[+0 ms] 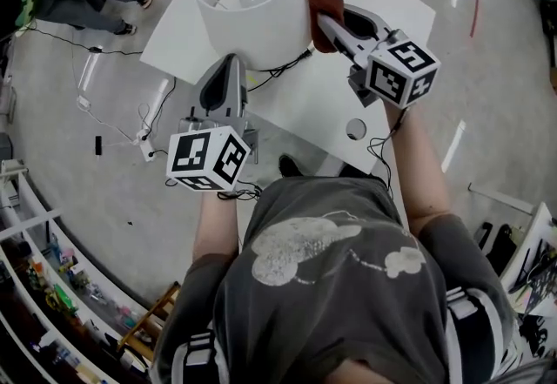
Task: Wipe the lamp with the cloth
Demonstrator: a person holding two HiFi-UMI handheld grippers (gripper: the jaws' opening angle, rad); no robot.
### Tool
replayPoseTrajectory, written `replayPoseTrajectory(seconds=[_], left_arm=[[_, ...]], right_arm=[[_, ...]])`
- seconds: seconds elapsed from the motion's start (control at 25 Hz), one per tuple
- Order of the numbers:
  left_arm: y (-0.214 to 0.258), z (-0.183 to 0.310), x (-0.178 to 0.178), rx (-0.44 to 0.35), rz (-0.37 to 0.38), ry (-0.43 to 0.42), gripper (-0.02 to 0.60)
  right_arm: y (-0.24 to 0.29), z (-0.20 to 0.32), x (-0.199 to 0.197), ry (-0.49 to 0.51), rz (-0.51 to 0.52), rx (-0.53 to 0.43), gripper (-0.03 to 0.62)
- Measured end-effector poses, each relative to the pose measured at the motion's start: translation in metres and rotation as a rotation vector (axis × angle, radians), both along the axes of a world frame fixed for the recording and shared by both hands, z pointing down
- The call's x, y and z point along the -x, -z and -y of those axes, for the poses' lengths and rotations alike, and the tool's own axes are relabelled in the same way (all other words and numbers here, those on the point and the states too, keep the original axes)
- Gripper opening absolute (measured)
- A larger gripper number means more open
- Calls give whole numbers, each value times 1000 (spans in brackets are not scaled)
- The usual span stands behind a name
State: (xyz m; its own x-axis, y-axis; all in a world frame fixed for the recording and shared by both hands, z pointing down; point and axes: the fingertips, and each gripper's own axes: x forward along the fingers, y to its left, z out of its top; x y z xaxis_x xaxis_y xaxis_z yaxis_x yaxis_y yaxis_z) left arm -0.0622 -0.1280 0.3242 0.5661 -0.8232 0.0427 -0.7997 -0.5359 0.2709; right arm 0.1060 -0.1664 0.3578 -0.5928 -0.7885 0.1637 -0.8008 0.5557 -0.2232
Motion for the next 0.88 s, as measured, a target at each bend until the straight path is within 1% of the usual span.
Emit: replayPoseTrajectory(seconds=[0.16, 0.28, 0.48, 0.6, 0.72, 0.88], left_arm=[[-12, 5, -4, 29, 8, -54, 8], [-23, -4, -7, 48, 10, -99, 8], [-33, -12, -8, 68, 9, -161, 8], [-34, -11, -3, 72, -4, -147, 8], [-29, -14, -5, 67, -16, -116, 8], [-12, -10, -7, 30, 5, -60, 8]], right_arm=[[-24, -4, -8, -66, 3, 58, 91], [-44, -18, -9, -104, 1, 93, 91], [-56, -30, -15, -154, -41, 121, 91], [-52, -37, -20, -173, -35, 119, 91], [-40, -47, -24, -152, -33, 98, 91], [0, -44, -21, -93, 7, 10, 91]])
